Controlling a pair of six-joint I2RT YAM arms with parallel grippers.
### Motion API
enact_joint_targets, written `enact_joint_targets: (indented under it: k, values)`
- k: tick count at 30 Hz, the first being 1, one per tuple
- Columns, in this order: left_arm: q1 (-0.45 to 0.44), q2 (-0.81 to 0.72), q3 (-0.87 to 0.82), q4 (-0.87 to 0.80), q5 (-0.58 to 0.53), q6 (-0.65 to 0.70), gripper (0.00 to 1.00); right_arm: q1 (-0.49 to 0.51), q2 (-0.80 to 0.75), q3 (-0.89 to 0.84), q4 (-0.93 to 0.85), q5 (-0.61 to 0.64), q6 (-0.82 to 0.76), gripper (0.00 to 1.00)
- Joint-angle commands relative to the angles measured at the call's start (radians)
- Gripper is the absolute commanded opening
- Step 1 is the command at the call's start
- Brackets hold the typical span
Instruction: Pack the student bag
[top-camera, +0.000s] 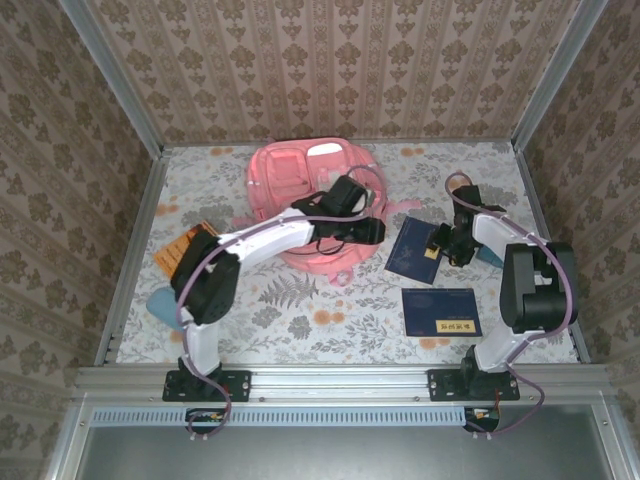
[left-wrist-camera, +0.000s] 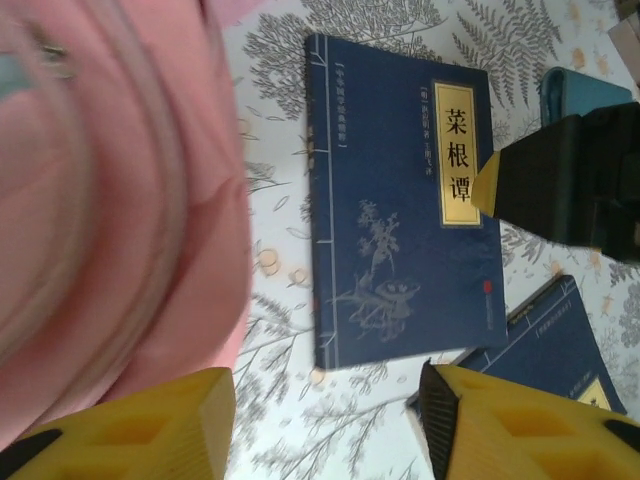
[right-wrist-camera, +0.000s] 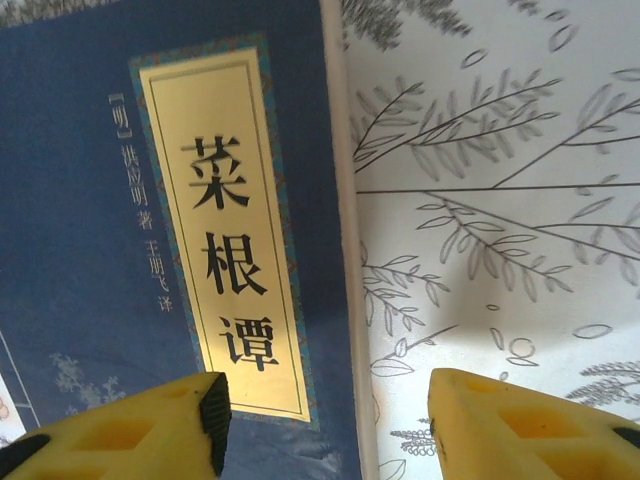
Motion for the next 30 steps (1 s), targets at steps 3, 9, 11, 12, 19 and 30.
enact_joint_targets:
  k: [3,9,11,12,19,30]
  values:
    - [-0.047,0.164,0.168,-0.05,0.0,-0.02,0.47,-0.005,0.032,-0.012,0.01,-0.054,-0.027,0.52]
    - [-0.066,0.334,0.337,-0.097,-0.017,-0.046,0.29,-0.005,0.05,-0.023,0.016,-0.07,-0.028,0.47]
    - [-0.068,0.372,0.365,-0.117,-0.066,-0.063,0.28,-0.005,0.055,-0.026,0.019,-0.073,-0.024,0.46]
    - [-0.069,0.388,0.369,-0.124,-0.086,-0.072,0.28,-0.005,0.057,-0.03,0.021,-0.077,-0.021,0.46]
    - [-0.072,0.439,0.374,-0.129,-0.071,-0.084,0.26,-0.004,0.054,-0.036,0.027,-0.1,-0.019,0.42]
    - [-0.076,0.459,0.36,-0.143,-0.054,-0.074,0.15,0.006,-0.046,-0.022,0.013,-0.205,-0.015,0.25]
